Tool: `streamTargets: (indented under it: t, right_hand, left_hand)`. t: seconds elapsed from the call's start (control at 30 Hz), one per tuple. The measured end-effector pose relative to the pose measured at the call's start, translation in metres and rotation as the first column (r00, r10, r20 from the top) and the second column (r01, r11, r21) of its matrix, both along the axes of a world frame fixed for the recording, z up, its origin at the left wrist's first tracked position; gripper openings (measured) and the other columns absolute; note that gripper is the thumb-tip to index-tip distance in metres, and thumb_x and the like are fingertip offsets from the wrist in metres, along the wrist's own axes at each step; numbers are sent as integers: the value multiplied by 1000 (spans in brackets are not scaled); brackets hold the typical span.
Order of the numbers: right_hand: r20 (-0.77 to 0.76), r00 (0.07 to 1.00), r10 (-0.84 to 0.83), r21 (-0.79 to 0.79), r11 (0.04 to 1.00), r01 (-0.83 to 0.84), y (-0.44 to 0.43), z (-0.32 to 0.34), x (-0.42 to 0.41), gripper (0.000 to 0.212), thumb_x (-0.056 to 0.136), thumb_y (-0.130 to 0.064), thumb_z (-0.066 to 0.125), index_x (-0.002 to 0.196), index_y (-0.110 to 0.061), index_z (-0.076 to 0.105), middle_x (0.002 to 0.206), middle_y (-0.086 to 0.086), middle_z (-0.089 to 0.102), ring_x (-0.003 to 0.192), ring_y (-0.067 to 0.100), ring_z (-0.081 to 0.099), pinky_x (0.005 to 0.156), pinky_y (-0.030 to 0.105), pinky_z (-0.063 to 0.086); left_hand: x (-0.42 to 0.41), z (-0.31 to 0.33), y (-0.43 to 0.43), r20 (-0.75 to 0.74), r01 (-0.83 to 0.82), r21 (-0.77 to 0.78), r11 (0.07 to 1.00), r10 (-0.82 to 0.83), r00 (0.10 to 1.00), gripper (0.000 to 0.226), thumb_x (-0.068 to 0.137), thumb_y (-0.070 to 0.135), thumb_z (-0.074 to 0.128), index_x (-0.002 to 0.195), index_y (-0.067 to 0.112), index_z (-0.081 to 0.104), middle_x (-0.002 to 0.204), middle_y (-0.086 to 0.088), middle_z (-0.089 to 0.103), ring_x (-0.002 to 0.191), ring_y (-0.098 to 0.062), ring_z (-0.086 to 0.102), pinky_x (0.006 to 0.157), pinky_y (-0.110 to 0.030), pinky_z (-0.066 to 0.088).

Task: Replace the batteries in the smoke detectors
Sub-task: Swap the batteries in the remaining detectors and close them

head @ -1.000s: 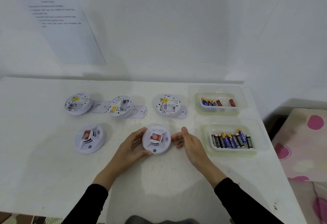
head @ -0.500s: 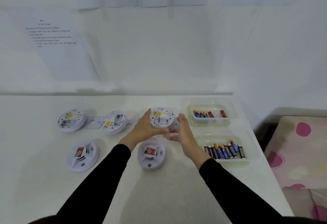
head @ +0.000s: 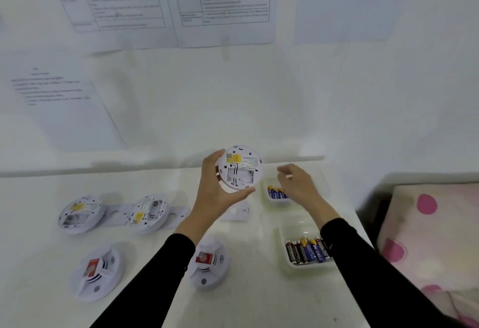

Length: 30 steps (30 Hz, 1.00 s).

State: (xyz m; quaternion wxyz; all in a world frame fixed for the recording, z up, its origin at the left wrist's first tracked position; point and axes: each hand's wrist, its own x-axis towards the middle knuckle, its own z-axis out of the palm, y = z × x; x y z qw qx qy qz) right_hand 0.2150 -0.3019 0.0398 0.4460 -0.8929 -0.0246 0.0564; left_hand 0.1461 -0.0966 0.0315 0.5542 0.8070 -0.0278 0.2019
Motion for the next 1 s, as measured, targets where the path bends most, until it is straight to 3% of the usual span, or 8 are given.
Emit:
streamTargets:
  t: [0.1, 0.2, 0.3, 0.47, 0.57, 0.63, 0.8, 1.0]
  right_hand:
    - [-171, 985, 31, -459, 882, -107, -23, -27, 31, 19, 91, -10, 50, 100, -6, 66, 110, 12, 63, 113, 29, 59, 84, 29, 48]
    - [-195, 980, 26, -523, 843, -126, -27, -35, 43, 10, 85, -5, 55, 90, -4, 62, 98, 12, 62, 103, 29, 63, 64, 24, 44]
    - [-144, 989, 33, -532, 840, -105, -27, -39, 49, 25, 84, -4, 58, 109, -4, 63, 115, 10, 63, 107, 26, 60, 83, 28, 49]
    - [114, 983, -146, -50, 987, 153, -22, -12, 22, 18, 86, -6, 59, 103, -8, 64, 101, 9, 68, 87, 20, 62, 76, 25, 44]
    - [166, 933, -321, 536, 823, 187, -11, 29, -20, 13, 88, -10, 62, 100, -14, 61, 82, 4, 72, 81, 17, 70, 74, 28, 52]
    - [155, 924, -350, 704, 696, 146, -5, 45, -48, 14, 88, -11, 66, 101, -13, 61, 83, 5, 73, 86, 20, 71, 77, 30, 55]
    - [208, 945, -251, 656, 752, 55, 14, 43, -87, 9, 84, -16, 74, 90, -20, 68, 85, -8, 71, 81, 12, 66, 70, 27, 51]
    - [333, 918, -218, 482, 875, 33, 16, 32, -85, 10, 79, -27, 78, 85, -29, 70, 96, -15, 63, 89, 6, 54, 74, 14, 42]
  left_hand:
    - [3, 2, -11, 48, 25, 77, 997, -28, 998, 103, 56, 31, 96, 138, 29, 34, 138, -4, 41, 126, -23, 50, 99, -39, 52]
    - [4, 1, -21, 65, 22, 81, 996, -27, 998, 102, 56, 35, 94, 139, 31, 34, 138, -1, 39, 126, -27, 50, 95, -41, 54]
    - [6, -1, -25, 44, 33, 38, 999, -35, 998, 102, 55, 38, 94, 138, 32, 34, 140, -3, 39, 127, -27, 50, 95, -43, 55]
    - [7, 1, -26, -13, 79, 3, 997, -79, 997, 106, 56, 30, 95, 137, 35, 26, 142, 0, 33, 130, -14, 47, 101, -29, 51]
    - [6, 2, -26, -10, 66, 25, 997, -66, 998, 113, 58, 24, 95, 144, 35, 22, 137, 4, 25, 130, -1, 37, 100, -8, 40]
    - [6, 4, -27, 5, 47, 33, 998, -47, 999, 111, 58, 23, 95, 144, 34, 25, 134, 3, 24, 128, 3, 34, 95, -2, 36]
    - [2, 9, -33, 1, 102, -60, 993, -102, 995, 107, 61, 25, 94, 145, 29, 28, 144, -1, 36, 132, -16, 46, 102, -32, 49]
    - [-6, 16, -37, -52, 180, -188, 966, -193, 980, 100, 67, -1, 87, 145, 26, 31, 134, 9, 53, 123, -14, 58, 93, -40, 56]
